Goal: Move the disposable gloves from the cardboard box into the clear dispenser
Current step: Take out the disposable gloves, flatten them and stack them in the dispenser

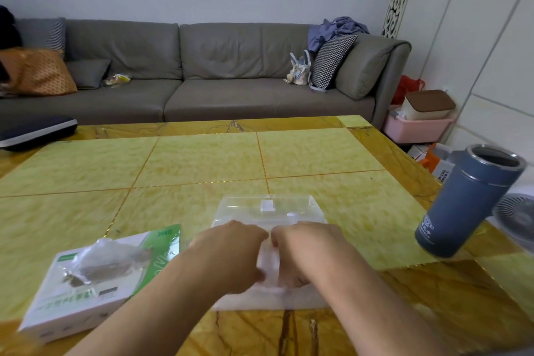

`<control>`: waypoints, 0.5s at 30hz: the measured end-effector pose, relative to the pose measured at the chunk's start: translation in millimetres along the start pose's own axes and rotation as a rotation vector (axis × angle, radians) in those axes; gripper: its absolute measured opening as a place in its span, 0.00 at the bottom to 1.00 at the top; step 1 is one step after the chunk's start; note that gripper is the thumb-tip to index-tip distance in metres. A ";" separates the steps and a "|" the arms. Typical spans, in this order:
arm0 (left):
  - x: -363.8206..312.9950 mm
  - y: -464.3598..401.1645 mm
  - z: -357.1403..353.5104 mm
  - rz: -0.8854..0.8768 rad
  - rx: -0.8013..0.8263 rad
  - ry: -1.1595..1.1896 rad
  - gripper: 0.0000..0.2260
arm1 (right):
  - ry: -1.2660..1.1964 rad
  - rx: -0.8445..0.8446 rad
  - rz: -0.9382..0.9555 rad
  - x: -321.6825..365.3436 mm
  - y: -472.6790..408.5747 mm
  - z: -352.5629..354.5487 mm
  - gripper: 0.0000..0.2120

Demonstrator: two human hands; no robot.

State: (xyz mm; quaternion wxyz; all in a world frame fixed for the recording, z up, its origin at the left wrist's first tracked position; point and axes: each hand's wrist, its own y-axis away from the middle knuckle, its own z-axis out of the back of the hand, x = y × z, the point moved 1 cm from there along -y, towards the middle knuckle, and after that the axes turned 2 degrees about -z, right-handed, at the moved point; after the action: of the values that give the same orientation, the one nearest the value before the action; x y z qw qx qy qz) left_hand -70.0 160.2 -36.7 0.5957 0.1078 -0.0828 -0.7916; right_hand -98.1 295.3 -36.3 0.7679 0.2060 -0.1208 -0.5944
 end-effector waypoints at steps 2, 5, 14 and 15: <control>5.0 0.1 0.3 0.029 0.101 -0.036 0.28 | -0.031 -0.026 -0.007 -2.2 1.8 -2.6 0.28; 5.0 -4.5 5.5 0.079 0.163 -0.052 0.30 | -0.077 0.007 -0.036 -4.7 2.3 -1.3 0.27; -9.6 -7.6 10.7 0.092 0.330 -0.026 0.38 | -0.055 0.110 -0.052 -1.9 9.4 2.8 0.28; -8.9 -7.9 10.8 0.090 0.344 -0.020 0.39 | -0.063 0.126 -0.054 -0.5 8.1 2.4 0.31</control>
State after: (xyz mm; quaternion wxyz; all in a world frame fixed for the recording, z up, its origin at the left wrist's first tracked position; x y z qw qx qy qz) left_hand -77.8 170.9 -27.7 0.6023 0.1965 -0.2277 -0.7394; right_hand -92.3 297.0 -30.5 0.7330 0.2385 -0.1764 -0.6122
